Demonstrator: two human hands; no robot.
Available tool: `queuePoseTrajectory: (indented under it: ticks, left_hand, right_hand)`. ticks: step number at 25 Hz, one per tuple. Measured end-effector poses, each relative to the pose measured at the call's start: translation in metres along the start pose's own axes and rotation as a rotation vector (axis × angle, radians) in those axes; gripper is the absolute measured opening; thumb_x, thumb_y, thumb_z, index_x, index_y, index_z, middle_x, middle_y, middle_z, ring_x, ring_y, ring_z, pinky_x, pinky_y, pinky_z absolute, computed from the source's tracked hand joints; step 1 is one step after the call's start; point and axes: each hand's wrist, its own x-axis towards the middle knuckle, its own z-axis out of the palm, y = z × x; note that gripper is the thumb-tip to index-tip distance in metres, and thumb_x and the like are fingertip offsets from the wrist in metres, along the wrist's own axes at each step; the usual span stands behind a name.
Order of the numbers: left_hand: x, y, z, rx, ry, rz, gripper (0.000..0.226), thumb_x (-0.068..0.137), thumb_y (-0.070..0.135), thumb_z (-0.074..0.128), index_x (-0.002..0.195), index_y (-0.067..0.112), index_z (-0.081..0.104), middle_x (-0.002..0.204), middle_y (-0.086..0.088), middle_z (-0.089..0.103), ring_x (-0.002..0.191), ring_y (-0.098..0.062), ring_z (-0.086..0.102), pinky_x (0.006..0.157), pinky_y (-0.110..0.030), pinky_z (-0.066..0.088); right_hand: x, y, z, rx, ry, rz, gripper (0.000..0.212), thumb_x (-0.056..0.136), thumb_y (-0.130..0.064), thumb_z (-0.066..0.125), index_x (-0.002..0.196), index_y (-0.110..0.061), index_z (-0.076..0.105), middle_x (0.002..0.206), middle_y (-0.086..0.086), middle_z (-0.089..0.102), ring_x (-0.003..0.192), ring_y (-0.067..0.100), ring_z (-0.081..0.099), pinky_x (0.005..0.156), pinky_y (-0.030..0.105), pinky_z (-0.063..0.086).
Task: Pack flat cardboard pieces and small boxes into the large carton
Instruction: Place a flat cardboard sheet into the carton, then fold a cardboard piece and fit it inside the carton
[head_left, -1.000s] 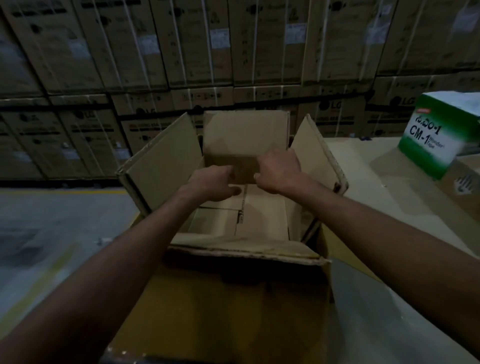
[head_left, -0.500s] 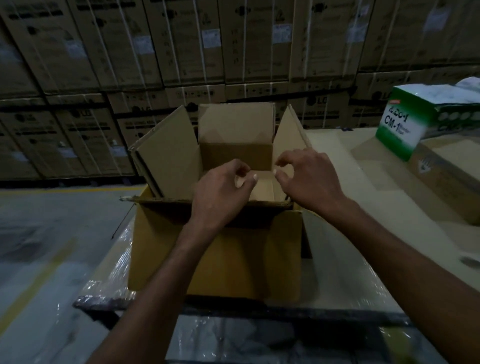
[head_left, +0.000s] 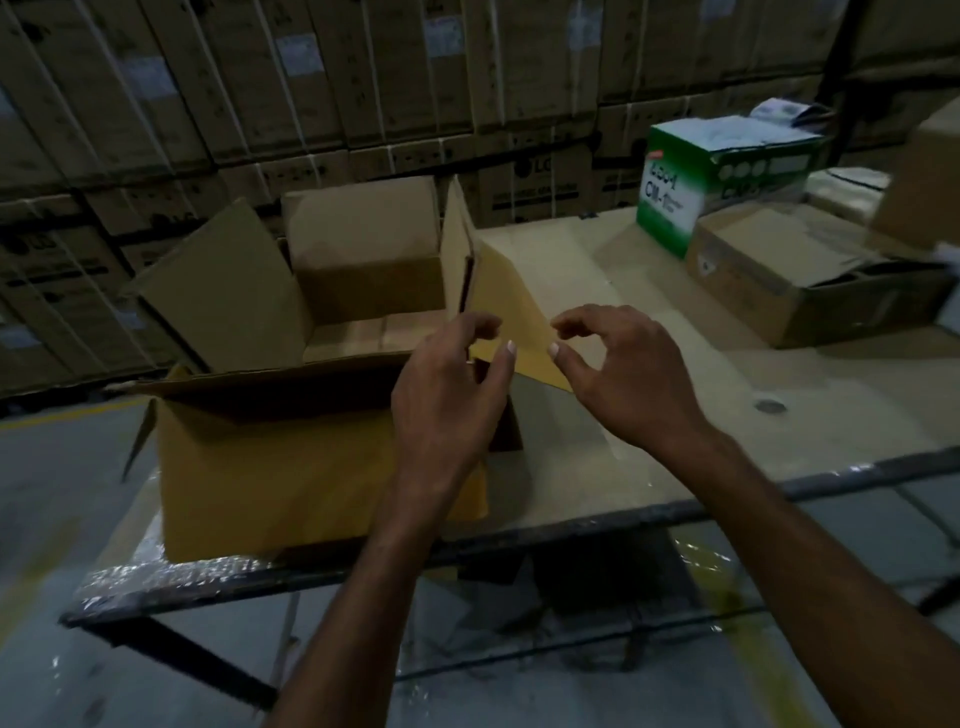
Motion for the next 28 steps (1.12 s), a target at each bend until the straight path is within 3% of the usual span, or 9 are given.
queuePoseTrajectory:
  ticks: [6,12,17,22,28]
  left_hand:
    - [-0.056,0.076,0.098,-0.22,-0.152,-0.142,0.03,0.096,0.043,0.063,0.123,0.029,0.064,0.116,0.017,0.068,0.108,0.0,0.062,0.089,-0.036,0.057]
    - [-0.081,0.146,0.203,-0.305,-0.206,-0.234,0.022,0.093,0.036,0.063,0.115,0.033,0.066,0.112,0.021,0.069,0.107,0.001,0.063,0.087,-0.039,0.056]
    - [-0.067,0.178,0.27,-0.33,-0.285,-0.24,0.038,0.09,0.064,0.061,0.114,0.035,0.066,0.112,0.02,0.068,0.107,0.001,0.062,0.085,-0.036,0.056]
    - [-0.022,0.184,0.349,-0.375,-0.338,-0.261,0.022,0.094,0.042,0.067,0.115,0.034,0.066,0.111,0.02,0.069,0.104,0.002,0.064,0.086,-0.033,0.058]
    - [0.052,0.194,0.443,-0.544,-0.415,-0.315,0.015,0.094,0.03,0.069,0.109,0.029,0.07,0.103,0.018,0.071,0.097,0.004,0.065,0.088,-0.032,0.057]
  right_hand:
    - [-0.058,0.095,-0.068,0.063,-0.038,0.113,0.023,0.093,-0.033,0.07,0.114,-0.027,0.072,0.107,-0.013,0.072,0.102,0.01,0.064,0.091,0.037,0.053]
    - [-0.089,0.205,-0.126,0.019,-0.1,0.202,0.022,0.092,-0.032,0.071,0.113,-0.027,0.073,0.107,-0.013,0.072,0.102,0.012,0.064,0.091,0.04,0.054]
    - [-0.082,0.277,-0.155,0.015,-0.069,0.285,0.022,0.093,-0.031,0.071,0.115,-0.027,0.073,0.11,-0.011,0.072,0.102,0.011,0.063,0.089,0.037,0.054]
    - [-0.057,0.345,-0.152,0.009,-0.039,0.361,0.024,0.093,-0.029,0.072,0.117,-0.028,0.072,0.113,-0.012,0.071,0.106,0.012,0.062,0.092,0.039,0.054]
    - [0.011,0.429,-0.164,-0.079,0.022,0.409,0.019,0.096,-0.029,0.068,0.113,-0.025,0.073,0.112,-0.006,0.071,0.107,0.017,0.063,0.091,0.037,0.052]
